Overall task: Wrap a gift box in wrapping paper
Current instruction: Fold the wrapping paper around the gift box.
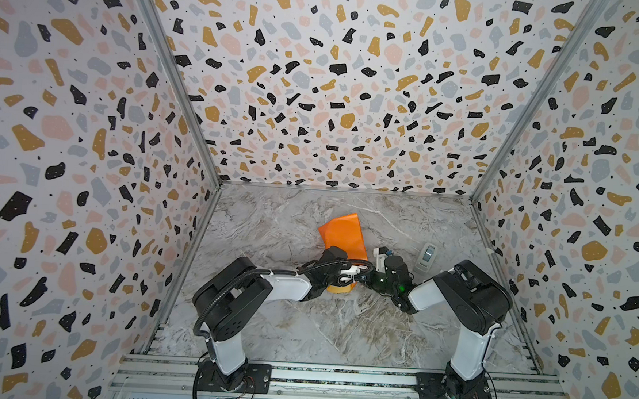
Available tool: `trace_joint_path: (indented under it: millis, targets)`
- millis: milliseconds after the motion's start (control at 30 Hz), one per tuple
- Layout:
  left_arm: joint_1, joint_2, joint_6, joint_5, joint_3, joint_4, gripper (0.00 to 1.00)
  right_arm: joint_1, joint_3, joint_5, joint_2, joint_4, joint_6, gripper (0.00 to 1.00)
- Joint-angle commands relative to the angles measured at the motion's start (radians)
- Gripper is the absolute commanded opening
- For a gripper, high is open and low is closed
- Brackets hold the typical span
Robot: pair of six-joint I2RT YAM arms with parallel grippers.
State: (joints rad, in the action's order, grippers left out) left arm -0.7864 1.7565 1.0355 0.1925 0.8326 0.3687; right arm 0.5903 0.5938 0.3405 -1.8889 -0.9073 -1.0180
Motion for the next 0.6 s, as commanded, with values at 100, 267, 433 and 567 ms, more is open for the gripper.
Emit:
trace_joint_path:
  millis: [100, 267, 433, 567]
  targets:
    - [-0.004, 0.028, -0.012, -0.034, 0.002, -0.057, 0.63, 0.004, 0.002, -0.059, -0.009, -0.048, -0.029, 0.11]
    - [-0.003, 0.027, -0.015, -0.033, 0.002, -0.055, 0.62, 0.001, -0.005, -0.043, -0.025, -0.053, -0.025, 0.11]
    - [-0.004, 0.026, -0.016, -0.031, 0.002, -0.055, 0.62, -0.031, -0.038, -0.015, 0.017, -0.023, 0.008, 0.12]
    - [-0.004, 0.028, -0.016, -0.029, 0.002, -0.052, 0.62, -0.060, -0.036, 0.049, 0.051, 0.003, 0.050, 0.15]
